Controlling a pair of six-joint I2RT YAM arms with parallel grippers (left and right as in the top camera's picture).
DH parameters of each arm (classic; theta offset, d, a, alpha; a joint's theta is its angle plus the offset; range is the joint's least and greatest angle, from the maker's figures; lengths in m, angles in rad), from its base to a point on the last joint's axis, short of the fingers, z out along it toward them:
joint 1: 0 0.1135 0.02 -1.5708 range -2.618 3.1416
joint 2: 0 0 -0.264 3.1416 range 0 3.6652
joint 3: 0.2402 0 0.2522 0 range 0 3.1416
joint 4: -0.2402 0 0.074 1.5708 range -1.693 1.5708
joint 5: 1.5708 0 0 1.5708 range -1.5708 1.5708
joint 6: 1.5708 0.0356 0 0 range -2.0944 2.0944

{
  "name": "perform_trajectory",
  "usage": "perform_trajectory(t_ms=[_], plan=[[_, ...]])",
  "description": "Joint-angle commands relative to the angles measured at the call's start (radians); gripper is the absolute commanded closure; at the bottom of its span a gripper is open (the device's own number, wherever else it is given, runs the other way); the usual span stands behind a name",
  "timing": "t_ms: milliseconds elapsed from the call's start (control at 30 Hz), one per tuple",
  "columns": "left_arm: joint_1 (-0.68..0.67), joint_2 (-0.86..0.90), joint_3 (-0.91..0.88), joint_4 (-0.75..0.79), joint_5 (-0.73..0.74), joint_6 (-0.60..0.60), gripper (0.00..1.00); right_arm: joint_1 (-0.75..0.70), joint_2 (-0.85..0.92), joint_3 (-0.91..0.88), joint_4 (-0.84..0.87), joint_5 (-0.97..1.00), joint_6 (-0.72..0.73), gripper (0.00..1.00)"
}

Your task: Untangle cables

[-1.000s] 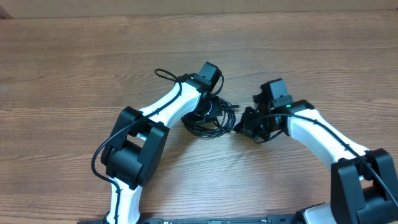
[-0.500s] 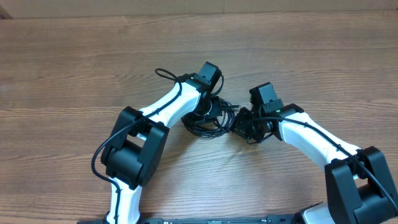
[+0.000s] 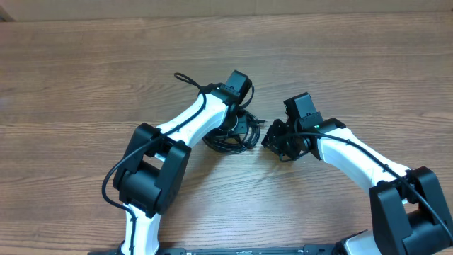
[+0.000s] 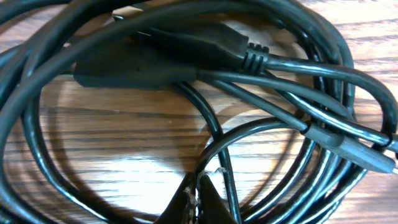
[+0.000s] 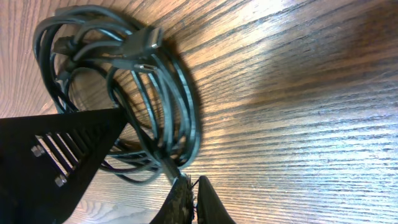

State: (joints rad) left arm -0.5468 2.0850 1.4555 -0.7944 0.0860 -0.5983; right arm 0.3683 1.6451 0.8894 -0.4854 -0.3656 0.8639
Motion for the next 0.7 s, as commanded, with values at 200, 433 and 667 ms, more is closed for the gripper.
perform_trajectory(t_ms=[200, 433, 667], plan=[[-0.059, -0.067, 0.037, -0.074, -0.235, 0.007, 0.96, 0.004, 0.007, -0.006, 0.006, 0.010, 0.000, 0.96], [-0.080, -0.120, 0.063, -0.156, -0.357, -0.066, 0.96, 0.004, 0.007, -0.006, 0.006, 0.010, -0.005, 0.96], [-0.078, -0.116, 0.060, -0.148, -0.271, -0.147, 0.91, 0.004, 0.007, -0.006, 0.005, 0.010, -0.008, 0.96]])
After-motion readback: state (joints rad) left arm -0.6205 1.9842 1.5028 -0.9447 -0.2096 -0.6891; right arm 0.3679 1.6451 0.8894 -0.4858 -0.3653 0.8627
